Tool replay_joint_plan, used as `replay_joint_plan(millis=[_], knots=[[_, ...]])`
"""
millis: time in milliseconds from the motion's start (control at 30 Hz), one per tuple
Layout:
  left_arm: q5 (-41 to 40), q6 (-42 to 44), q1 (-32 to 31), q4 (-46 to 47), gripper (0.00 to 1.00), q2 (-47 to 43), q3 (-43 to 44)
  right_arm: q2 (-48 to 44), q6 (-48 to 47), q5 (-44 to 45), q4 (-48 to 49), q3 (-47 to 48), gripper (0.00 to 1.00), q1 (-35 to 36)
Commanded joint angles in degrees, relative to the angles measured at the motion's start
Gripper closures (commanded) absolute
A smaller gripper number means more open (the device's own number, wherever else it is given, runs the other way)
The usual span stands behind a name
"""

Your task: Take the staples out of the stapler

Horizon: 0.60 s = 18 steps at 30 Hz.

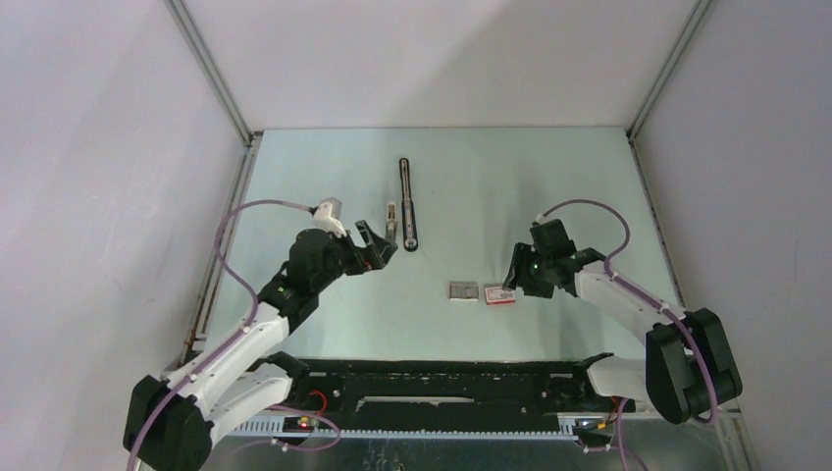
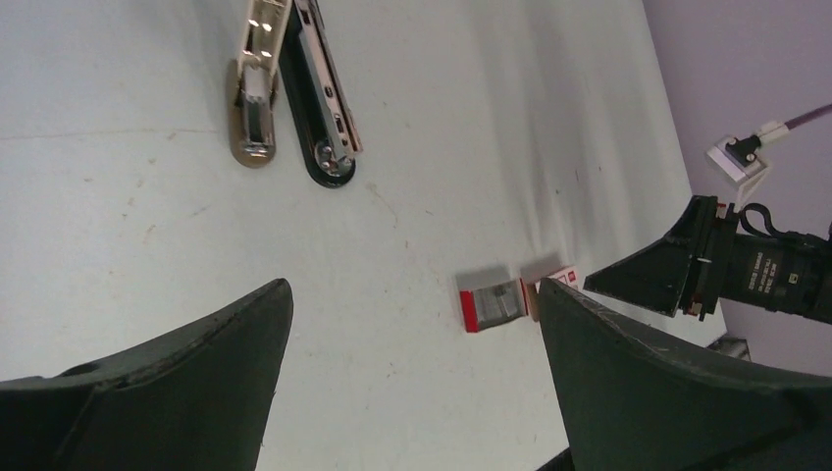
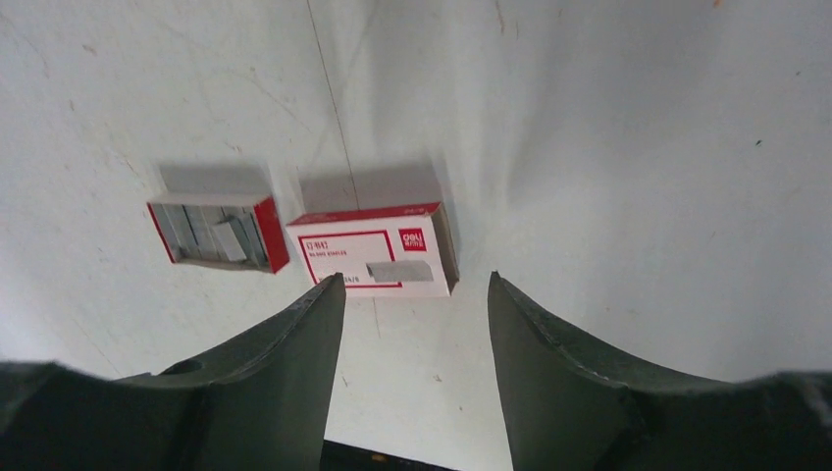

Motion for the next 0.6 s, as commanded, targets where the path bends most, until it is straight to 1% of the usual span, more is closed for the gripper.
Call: replay_joint_plan(millis=[0,167,300,433,567], knots=[[7.2,0.0,-0.4,7.1,0.00,3.3,-0.8,-2.3,-4.0,-1.9,-2.7,-0.4,0.37,1.8],[7.9,0.4,-2.6,8.3,0.01,5.7,-1.6,-3.8,-3.2,-1.5,-3.8,-0.9,0.46,5.4],[6.8,0.7,-3.6,8.4,0.01,5.7,-1.7,-4.1,-0.7,-0.6,-1.6,-2.4,0.52,10.4],[6.8,0.7,-3.6,8.4,0.01,5.8,-1.8,-1.9,2.9,4.4,1.0,-3.0,0.57,15.4],[6.8,0.7,-3.6,8.1,0.01,5.9,-2.0,1.0,5.3,10.2,3.8,-3.5,0.63,17.9]])
